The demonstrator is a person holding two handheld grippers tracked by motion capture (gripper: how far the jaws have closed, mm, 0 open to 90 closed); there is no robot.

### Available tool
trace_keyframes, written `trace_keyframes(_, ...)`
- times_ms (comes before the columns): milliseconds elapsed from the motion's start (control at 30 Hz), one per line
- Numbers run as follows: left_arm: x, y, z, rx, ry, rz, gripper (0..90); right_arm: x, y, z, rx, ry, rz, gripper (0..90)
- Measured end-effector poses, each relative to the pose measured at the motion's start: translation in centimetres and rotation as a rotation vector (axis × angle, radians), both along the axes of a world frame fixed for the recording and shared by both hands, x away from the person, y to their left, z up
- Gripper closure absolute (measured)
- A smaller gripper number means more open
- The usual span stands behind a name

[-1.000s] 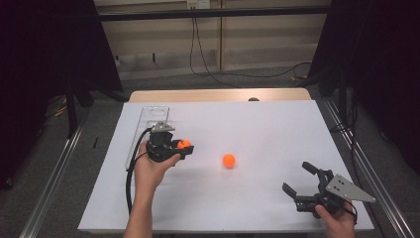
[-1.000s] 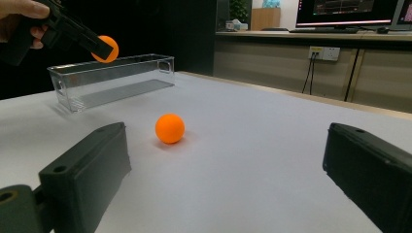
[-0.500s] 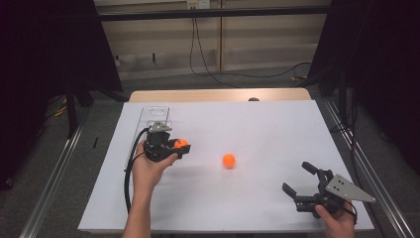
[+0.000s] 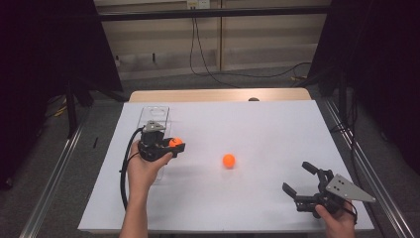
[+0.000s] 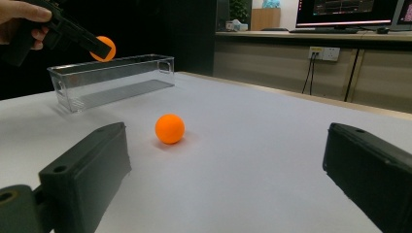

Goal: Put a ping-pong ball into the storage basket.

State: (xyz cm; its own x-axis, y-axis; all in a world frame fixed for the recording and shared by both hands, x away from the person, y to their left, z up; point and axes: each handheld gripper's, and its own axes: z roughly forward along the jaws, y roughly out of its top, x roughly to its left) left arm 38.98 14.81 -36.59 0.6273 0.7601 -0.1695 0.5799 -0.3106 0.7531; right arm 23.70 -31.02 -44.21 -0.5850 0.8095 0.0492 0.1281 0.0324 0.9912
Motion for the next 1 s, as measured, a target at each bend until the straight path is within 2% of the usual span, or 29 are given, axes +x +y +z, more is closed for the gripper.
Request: trace_keyframes(1000, 0.2, 1.5, -0.1, 0.008, -0.004, 0.044, 50.8, 0.0, 0.0, 0.0, 0.000, 0.000, 0.002, 2.5)
